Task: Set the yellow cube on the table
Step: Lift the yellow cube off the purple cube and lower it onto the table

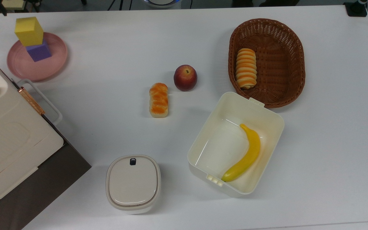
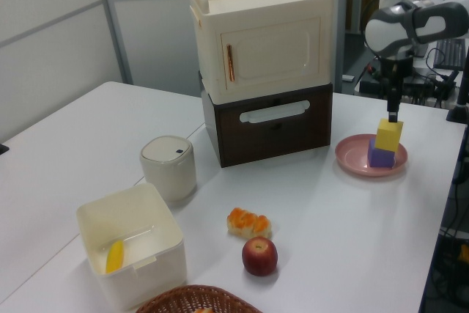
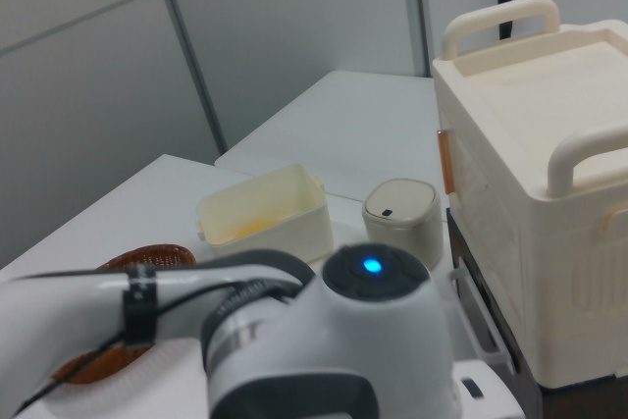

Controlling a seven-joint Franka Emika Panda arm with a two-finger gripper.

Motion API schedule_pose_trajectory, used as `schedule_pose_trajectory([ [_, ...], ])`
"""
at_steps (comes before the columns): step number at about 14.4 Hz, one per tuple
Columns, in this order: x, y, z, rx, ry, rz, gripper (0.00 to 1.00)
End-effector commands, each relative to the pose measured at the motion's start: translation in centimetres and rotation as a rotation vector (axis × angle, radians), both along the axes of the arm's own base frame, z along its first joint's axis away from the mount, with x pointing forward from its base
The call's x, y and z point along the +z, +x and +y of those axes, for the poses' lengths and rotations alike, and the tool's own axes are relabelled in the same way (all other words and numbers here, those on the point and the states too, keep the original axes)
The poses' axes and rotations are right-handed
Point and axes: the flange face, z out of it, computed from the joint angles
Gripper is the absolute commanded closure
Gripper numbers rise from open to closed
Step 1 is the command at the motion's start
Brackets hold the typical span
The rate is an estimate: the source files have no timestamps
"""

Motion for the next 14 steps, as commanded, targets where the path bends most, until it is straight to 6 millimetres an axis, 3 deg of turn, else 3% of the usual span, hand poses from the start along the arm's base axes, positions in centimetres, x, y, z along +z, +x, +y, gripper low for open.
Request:
schedule_pose_trajectory([
  [1,-2.8,0.1,-1.6,0.033,-0.015,0.003,0.0],
  [4,-4.9,0.5,-1.8,0.034,0.007,0.019,0.0],
  [7,-5.6,0.6,-1.7,0.029,0.021,0.023,0.0],
  [8,-5.9,0.6,-1.7,0.033,0.026,0.027,0.08],
  [10,-5.8,0.7,-1.6,0.035,0.024,0.025,0.5],
  [11,-5.7,0.7,-1.6,0.034,0.023,0.025,0.59],
  [14,-3.5,0.8,-0.8,0.04,0.019,0.028,0.63],
])
